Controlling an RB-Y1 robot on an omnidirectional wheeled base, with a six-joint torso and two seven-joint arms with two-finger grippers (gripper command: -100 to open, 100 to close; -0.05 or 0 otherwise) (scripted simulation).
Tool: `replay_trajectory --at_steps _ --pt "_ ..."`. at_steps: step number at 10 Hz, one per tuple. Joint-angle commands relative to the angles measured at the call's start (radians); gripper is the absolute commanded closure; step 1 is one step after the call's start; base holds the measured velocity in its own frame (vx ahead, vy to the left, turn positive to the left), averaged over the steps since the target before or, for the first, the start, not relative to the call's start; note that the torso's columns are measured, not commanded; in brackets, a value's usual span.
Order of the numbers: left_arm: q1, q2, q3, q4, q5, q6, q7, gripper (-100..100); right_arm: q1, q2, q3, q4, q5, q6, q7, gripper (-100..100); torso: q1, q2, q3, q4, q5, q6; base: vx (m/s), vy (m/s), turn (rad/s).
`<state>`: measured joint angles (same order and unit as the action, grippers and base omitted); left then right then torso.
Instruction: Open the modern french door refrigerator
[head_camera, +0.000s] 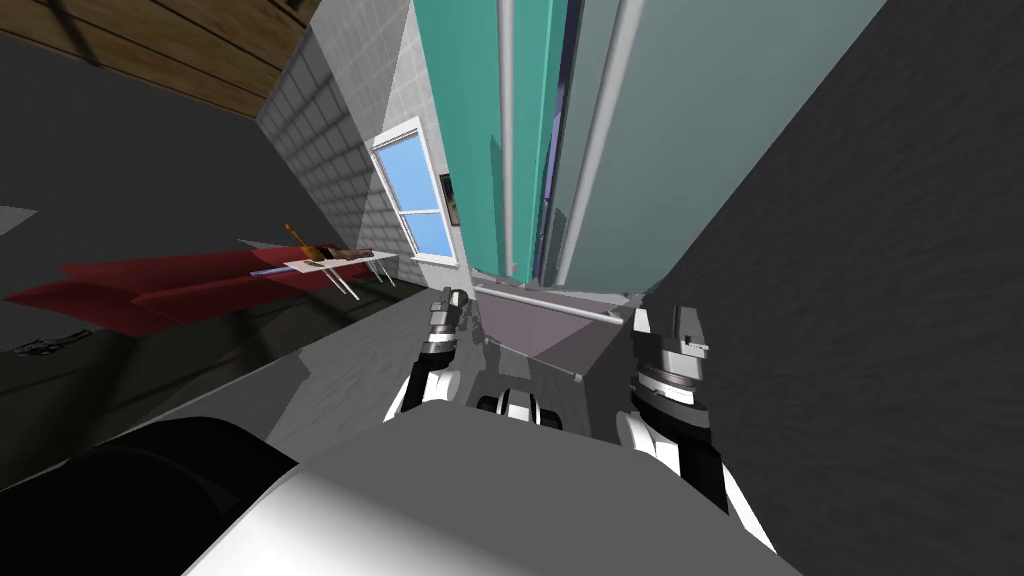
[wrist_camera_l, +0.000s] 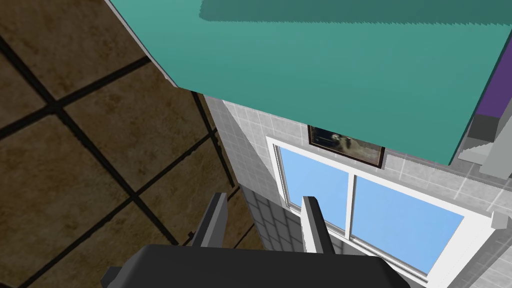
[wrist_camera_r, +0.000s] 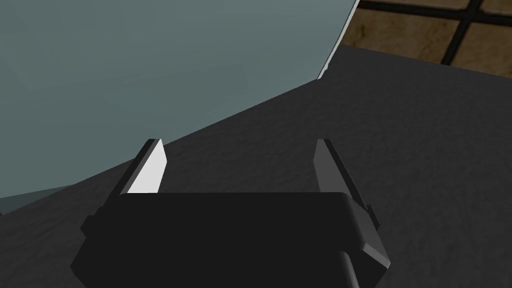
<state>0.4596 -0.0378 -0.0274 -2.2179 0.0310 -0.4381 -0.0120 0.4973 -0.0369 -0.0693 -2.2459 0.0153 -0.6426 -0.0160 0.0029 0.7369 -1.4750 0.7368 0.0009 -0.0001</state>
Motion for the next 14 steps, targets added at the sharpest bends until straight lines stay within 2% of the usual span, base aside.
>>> replay_trajectory --at_steps 1,2,4,5,6,7,8,9,10,11,12,13,14 --pt "0.0 0.0 0.0 0.0 0.0 0.0 0.0 0 -0.017 -0.059 -0.027 0.03 0.056 0.005 0.077 -100 -0.001 0.0 -0.001 0.001 0.0 0.0 0.009 0.123 -0.012" --pt "0.0 0.0 0.0 0.0 0.0 0.0 0.0 0 -0.017 -0.059 -0.027 0.03 0.056 0.005 0.084 -100 -0.001 0.001 -0.001 0.001 0.0 0.0 0.005 0.097 -0.009" --pt "0.0 0.0 0.0 0.0 0.0 0.0 0.0 0 -0.037 -0.096 -0.059 0.064 0.113 0.01 0.149 -100 -0.004 0.002 -0.001 0.001 -0.001 0.0 0.0 0.114 -0.01" --pt "0.0 0.0 0.0 0.0 0.0 0.0 0.0 0 -0.037 -0.096 -0.059 0.064 0.113 0.01 0.169 -100 -0.001 0.001 -0.001 0.001 -0.001 0.0 0.01 0.107 -0.01" --pt "0.0 0.0 0.0 0.0 0.0 0.0 0.0 0 -0.048 -0.112 -0.078 0.084 0.146 0.012 0.203 -100 -0.003 0.001 -0.001 0.001 -0.001 0.0 0.008 0.102 -0.006" --pt "0.0 0.0 0.0 0.0 0.0 0.0 0.0 0 -0.048 -0.112 -0.078 0.084 0.146 0.012 0.219 -100 -0.004 0.001 -0.001 0.001 -0.001 0.0 0.01 0.079 -0.005" --pt "0.0 0.0 0.0 0.0 0.0 0.0 0.0 0 -0.06 -0.125 -0.098 0.106 0.18 0.014 0.254 -100 -0.005 0.001 -0.001 0.001 -0.001 0.0 0.014 0.098 -0.005" --pt "0.0 0.0 0.0 0.0 0.0 0.0 0.0 0 -0.06 -0.125 -0.098 0.106 0.18 0.014 0.272 -100 -0.003 0.001 -0.001 0.001 -0.001 0.0 0.009 0.087 -0.007" --pt "0.0 0.0 0.0 0.0 0.0 0.0 0.0 0 -0.073 -0.137 -0.12 0.129 0.217 0.016 0.307 -100 -0.003 0.001 -0.001 0.001 -0.001 0.0 0.028 0.121 -0.006" --pt "0.0 0.0 0.0 0.0 0.0 0.0 0.0 0 -0.073 -0.137 -0.12 0.129 0.217 0.016 0.33 -100 -0.001 0.0 -0.001 0.001 0.0 0.0 0.016 0.098 -0.009" --pt "0.0 0.0 0.0 0.0 0.0 0.0 0.0 0 -0.086 -0.147 -0.143 0.154 0.256 0.018 0.362 -100 -0.003 0.001 -0.001 0.001 -0.001 0.0 0.001 0.112 -0.002" --pt "0.0 0.0 0.0 0.0 0.0 0.0 0.0 0 -0.086 -0.147 -0.143 0.154 0.256 0.018 0.39 -100 -0.003 0.002 -0.001 0.001 -0.001 0.0 0.001 0.11 -0.006" --pt "0.0 0.0 0.0 0.0 0.0 0.0 0.0 0 -0.1 -0.156 -0.168 0.18 0.295 0.019 0.419 -100 -0.003 0.002 0.0 0.001 -0.001 0.0 0.017 0.134 -0.004"
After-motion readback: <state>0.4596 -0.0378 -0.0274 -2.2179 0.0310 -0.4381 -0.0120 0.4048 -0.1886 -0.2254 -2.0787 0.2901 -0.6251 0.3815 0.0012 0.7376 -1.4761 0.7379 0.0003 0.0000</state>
